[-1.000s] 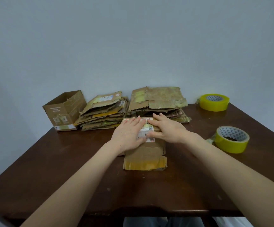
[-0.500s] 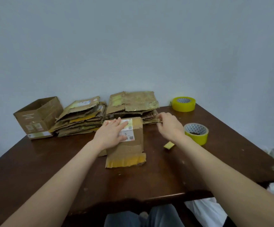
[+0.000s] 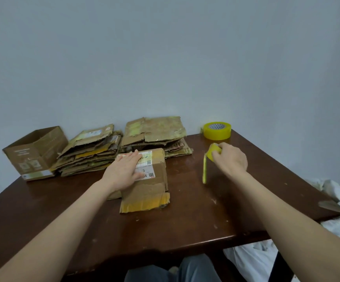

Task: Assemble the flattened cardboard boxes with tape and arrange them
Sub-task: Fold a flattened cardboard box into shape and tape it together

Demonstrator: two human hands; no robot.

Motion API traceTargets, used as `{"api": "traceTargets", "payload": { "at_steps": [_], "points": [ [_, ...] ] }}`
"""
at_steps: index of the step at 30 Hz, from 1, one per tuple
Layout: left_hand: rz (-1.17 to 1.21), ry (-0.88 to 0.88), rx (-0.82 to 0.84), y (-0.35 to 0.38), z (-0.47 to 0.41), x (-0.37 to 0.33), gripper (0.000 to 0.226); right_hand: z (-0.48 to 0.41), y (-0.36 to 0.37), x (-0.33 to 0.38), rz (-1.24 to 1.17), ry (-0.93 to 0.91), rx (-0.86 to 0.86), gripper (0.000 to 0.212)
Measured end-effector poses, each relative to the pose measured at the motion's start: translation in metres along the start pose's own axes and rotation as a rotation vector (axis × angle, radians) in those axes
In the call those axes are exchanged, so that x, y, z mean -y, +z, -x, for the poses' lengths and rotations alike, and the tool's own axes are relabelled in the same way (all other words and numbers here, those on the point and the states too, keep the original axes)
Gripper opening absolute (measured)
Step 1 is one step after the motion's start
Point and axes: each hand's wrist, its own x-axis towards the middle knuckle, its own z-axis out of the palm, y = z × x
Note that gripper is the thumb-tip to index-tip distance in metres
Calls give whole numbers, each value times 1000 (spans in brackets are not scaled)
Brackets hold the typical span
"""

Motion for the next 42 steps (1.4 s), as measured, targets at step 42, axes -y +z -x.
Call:
{"api": "traceTargets", "payload": {
  "at_steps": [42],
  "points": [
    [799,-283,-490,-83,9,-2,24,-3,-14,169,-925,-225,254,16]
  ]
}}
